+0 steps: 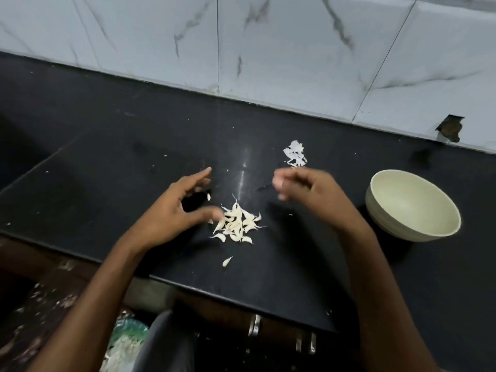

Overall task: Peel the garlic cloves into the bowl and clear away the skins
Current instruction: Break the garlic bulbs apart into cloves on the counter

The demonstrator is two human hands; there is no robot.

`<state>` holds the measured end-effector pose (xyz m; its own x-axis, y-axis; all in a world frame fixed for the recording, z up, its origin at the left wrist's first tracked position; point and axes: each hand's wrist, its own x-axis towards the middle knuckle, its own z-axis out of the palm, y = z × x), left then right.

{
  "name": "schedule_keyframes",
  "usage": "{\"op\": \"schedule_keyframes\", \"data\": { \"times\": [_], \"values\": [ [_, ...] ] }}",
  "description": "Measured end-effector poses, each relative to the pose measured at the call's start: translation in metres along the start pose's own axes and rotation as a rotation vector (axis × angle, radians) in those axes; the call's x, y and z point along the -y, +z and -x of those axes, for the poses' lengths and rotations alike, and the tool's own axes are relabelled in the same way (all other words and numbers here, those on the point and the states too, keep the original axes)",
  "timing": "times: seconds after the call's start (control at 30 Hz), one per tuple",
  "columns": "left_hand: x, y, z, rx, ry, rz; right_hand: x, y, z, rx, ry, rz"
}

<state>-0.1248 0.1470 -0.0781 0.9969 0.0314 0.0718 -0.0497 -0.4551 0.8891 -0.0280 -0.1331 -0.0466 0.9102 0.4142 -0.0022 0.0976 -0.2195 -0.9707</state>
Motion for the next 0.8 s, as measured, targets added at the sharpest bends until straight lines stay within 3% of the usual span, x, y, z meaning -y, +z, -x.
{"op": "schedule_keyframes", "data": {
  "times": [0.13,0.3,0.53,0.67,0.8],
  "values": [
    [-0.002,0.006,0.038,0.111,-0.042,-0.265,-0.013,0.036,0.071,0.061,0.183,0.218],
    [-0.01,0.028,0.058,0.083,0.015,-0.386,-0.007,0.077,0.079,0.001,0.136,0.457],
    [-0.001,0.04,0.057,-0.233,0.062,-0.24,-0.022,0.09,0.056,-0.224,0.033,0.356],
    [0.0,0.039,0.048,-0.294,0.007,-0.116,-0.024,0.084,0.051,-0.197,0.046,0.247],
    [0.003,0.039,0.039,-0.33,-0.01,-0.054,-0.019,0.079,0.046,-0.309,0.018,0.204]
  ]
}}
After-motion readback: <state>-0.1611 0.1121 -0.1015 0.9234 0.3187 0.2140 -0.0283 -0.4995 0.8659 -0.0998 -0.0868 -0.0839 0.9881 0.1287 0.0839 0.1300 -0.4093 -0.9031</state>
